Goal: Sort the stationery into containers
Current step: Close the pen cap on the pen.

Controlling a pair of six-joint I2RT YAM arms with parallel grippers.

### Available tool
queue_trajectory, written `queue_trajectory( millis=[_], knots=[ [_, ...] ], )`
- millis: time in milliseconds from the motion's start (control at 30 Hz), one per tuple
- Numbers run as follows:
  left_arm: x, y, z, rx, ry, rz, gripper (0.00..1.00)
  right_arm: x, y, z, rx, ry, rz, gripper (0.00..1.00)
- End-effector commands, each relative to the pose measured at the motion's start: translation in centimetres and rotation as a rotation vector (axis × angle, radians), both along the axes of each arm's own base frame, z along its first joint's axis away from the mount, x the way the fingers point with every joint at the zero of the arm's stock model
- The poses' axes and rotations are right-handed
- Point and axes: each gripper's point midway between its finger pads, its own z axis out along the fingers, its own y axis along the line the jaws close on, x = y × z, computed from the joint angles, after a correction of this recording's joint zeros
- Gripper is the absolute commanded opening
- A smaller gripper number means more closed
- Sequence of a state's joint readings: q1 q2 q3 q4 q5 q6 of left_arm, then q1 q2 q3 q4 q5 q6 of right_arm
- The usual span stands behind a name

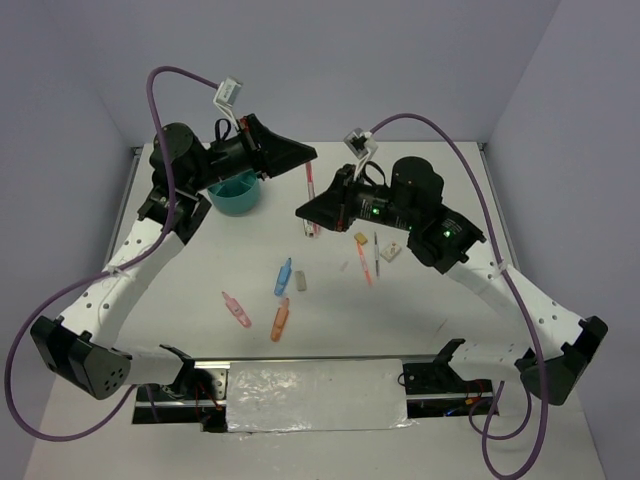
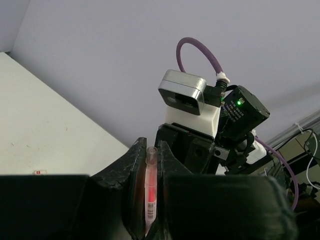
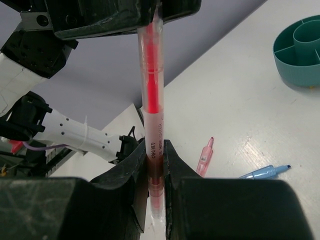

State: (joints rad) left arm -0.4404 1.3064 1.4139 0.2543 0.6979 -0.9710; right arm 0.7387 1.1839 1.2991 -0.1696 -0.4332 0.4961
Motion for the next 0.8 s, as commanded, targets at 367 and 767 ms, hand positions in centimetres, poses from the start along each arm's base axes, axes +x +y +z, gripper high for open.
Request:
queue_trajectory(
  millis=[367,767],
  knots=[
    [-6.3,-4.6,-5.5,0.068,0.086,-0.151,0.0,6.8,-3.3,15.7,0.123,-0.282,-0.161,0.0],
    [-4.8,-3.0,-4.1,0.177,0.03,0.005,0.07,4.0,-2.2,11.5,0.094,-0.248,-0.015,0.0]
  ],
)
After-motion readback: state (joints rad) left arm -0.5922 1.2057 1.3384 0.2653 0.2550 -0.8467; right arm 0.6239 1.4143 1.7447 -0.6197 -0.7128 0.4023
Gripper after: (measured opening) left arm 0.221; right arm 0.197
